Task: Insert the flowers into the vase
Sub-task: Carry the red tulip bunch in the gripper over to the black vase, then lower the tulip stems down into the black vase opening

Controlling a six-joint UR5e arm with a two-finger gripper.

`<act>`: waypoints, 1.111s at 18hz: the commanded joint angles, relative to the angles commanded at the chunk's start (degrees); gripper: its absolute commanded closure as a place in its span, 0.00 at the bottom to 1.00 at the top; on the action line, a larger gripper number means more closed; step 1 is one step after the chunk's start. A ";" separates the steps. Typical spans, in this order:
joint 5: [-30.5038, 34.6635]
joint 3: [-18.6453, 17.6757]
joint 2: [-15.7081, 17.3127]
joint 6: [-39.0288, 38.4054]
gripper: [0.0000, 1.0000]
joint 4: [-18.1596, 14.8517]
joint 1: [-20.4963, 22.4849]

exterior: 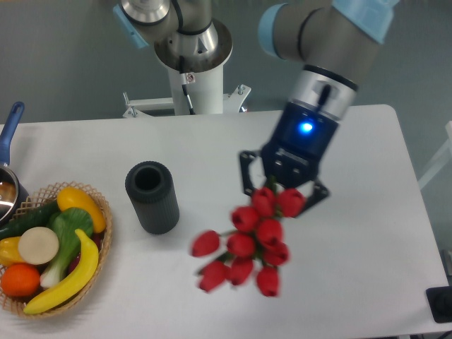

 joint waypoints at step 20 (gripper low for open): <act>-14.36 -15.24 8.20 6.76 1.00 0.27 -4.39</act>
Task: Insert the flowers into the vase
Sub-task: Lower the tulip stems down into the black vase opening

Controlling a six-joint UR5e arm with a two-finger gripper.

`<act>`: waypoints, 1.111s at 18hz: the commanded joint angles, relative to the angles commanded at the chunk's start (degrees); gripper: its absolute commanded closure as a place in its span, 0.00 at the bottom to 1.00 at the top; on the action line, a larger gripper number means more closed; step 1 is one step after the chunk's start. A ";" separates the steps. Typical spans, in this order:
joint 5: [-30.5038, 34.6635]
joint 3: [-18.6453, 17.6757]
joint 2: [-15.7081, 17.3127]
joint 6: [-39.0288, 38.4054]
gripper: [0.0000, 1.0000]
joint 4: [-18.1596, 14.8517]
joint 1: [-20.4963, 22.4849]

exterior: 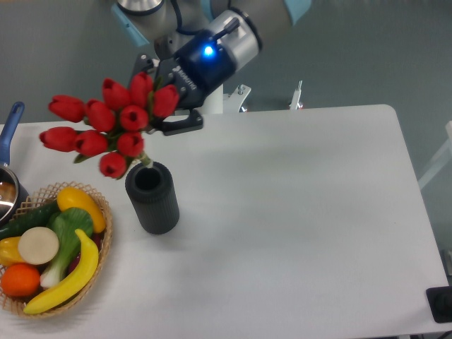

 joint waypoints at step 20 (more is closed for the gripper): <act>-1.14 -8.43 -5.01 17.03 0.91 -0.09 -0.26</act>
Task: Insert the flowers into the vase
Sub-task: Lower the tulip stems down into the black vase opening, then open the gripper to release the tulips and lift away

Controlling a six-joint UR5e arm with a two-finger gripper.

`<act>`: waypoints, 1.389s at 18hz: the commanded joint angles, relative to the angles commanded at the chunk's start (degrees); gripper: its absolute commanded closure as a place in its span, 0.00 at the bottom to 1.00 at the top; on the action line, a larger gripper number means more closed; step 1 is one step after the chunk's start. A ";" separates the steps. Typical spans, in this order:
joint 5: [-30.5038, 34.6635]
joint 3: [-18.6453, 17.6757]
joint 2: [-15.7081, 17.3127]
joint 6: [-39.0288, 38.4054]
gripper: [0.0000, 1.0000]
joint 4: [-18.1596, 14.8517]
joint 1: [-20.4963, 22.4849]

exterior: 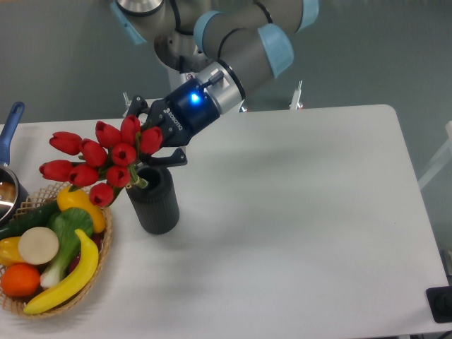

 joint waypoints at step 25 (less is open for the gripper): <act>11.68 -7.31 0.79 4.16 0.00 -0.18 3.86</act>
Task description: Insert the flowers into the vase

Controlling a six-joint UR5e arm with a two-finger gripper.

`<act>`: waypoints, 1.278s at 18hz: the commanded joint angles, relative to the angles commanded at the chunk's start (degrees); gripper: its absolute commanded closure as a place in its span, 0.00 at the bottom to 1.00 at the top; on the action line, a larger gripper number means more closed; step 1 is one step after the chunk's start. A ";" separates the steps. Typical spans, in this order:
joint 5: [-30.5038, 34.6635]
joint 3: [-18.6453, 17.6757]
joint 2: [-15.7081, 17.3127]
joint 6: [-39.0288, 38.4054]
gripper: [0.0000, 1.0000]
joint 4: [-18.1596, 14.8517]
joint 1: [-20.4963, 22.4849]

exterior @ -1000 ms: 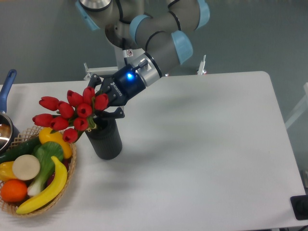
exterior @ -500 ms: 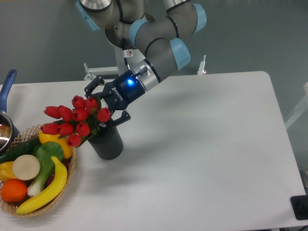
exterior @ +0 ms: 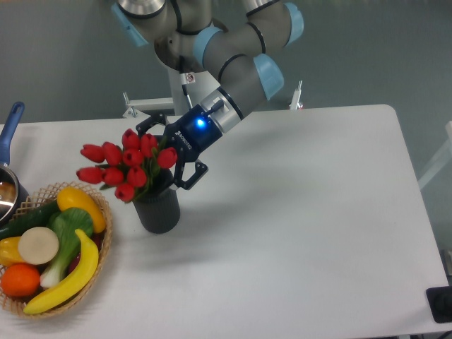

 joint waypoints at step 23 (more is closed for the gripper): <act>43.90 20.20 -5.09 0.09 0.00 -0.17 12.31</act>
